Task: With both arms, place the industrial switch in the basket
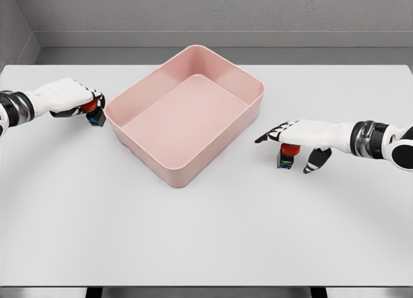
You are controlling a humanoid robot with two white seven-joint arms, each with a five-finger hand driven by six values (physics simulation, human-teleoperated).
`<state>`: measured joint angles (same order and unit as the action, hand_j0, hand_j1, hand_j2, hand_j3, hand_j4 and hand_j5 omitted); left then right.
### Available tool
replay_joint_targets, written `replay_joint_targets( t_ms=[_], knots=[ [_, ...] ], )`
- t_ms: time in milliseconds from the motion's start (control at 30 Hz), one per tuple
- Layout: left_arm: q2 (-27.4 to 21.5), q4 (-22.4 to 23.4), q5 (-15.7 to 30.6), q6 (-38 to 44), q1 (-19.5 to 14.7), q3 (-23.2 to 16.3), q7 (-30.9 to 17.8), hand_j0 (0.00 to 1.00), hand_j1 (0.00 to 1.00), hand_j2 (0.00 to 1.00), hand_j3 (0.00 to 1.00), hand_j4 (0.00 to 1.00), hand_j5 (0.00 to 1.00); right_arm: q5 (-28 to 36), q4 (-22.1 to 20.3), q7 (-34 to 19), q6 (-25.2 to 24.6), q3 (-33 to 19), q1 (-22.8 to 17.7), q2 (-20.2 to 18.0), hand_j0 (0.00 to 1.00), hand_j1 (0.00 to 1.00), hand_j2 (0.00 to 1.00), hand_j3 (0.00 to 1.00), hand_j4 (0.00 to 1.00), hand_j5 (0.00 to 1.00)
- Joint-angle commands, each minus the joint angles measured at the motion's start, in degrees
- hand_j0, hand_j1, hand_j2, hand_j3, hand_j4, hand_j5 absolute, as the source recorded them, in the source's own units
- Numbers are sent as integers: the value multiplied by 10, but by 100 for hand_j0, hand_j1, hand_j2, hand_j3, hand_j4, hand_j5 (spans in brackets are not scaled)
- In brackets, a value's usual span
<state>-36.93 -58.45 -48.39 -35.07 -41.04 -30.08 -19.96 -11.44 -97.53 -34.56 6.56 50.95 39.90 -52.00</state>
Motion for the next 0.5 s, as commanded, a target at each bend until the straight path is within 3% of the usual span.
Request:
replay_joint_targets(
  t_ms=[0, 100, 267, 467],
  knots=[
    [-1, 0, 2, 1, 0, 1, 0, 28, 28, 28, 28, 28, 28, 1, 7, 0, -1, 0, 0, -1, 99, 99, 99, 99, 99, 99],
    [-3, 1, 1, 1, 0, 1, 0, 25, 25, 25, 25, 25, 25, 1, 9, 0, -1, -1, 0, -1, 99, 99, 99, 99, 99, 99],
    [-9, 3, 1, 1, 0, 4, 1, 25, 25, 25, 25, 25, 25, 0, 10, 0, 1, -1, 1, -1, 74, 74, 74, 74, 74, 74],
    [-17, 2, 3, 1, -7, 7, 2, 25, 25, 25, 25, 25, 25, 0, 9, 0, 1, -1, 1, -1, 66, 66, 66, 66, 66, 66]
  ],
)
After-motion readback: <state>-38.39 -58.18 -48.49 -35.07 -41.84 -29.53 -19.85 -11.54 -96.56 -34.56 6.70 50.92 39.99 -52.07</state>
